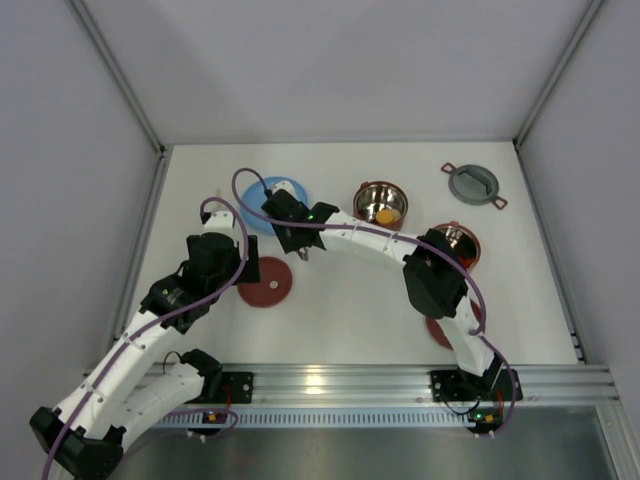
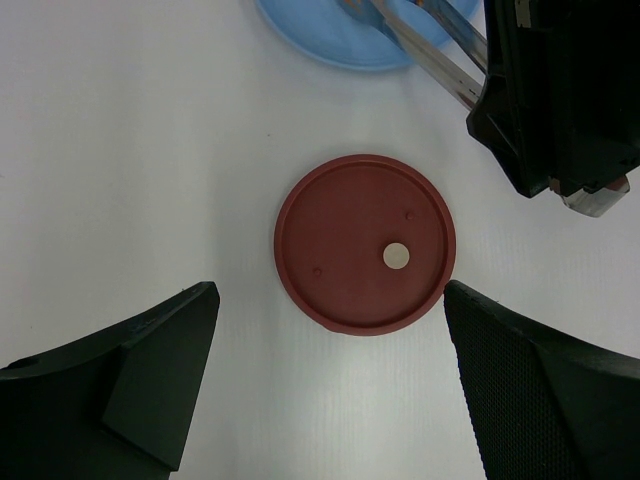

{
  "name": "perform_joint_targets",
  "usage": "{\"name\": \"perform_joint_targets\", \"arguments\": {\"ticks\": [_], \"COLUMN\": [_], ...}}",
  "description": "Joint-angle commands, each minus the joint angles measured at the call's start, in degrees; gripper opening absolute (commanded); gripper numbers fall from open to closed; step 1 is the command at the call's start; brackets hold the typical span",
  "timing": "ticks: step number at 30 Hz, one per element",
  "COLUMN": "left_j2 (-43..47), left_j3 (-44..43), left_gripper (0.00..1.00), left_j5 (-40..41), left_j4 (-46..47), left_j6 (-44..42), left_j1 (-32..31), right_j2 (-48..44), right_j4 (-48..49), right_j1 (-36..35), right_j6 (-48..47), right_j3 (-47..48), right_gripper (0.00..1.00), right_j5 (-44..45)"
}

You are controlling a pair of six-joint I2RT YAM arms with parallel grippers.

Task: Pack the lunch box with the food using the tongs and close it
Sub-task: Pick up the fake food from the plate.

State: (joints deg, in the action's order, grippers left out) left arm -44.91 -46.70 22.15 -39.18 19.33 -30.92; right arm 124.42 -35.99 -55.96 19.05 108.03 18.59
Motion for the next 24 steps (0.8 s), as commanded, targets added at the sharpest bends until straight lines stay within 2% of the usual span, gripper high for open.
{"name": "perform_joint_targets", "arguments": {"ticks": [1, 7, 17, 24], "left_j2": [-0.01, 0.08, 0.08, 0.08], "left_j3": [-0.32, -0.41, -0.33, -0.41], "left_gripper": [0.99, 0.99, 0.99, 0.99], "left_j5": [0.96, 0.88, 0.96, 0.88], "left_j4": [0.51, 0.59, 0.59, 0.59], "left_j6": [-0.26, -0.26, -0.26, -0.35], "left_j1": [-0.28, -0.28, -0.2, -0.28], "right_j2": [0.47, 0.21, -1.72, -4.88], "right_j4": [-1.63, -2.24, -2.95, -4.26], "right_j1": [-1.52, -1.43, -1.52, -1.43], "right_j6": [-0.94, -0.85, -0.24, -0.15], "right_j3": [3.33, 3.51, 3.68, 5.08], "right_gripper": [0.39, 0.36, 0.2, 0.18], "right_j5": [1.45, 1.89, 3.03, 4.17]}}
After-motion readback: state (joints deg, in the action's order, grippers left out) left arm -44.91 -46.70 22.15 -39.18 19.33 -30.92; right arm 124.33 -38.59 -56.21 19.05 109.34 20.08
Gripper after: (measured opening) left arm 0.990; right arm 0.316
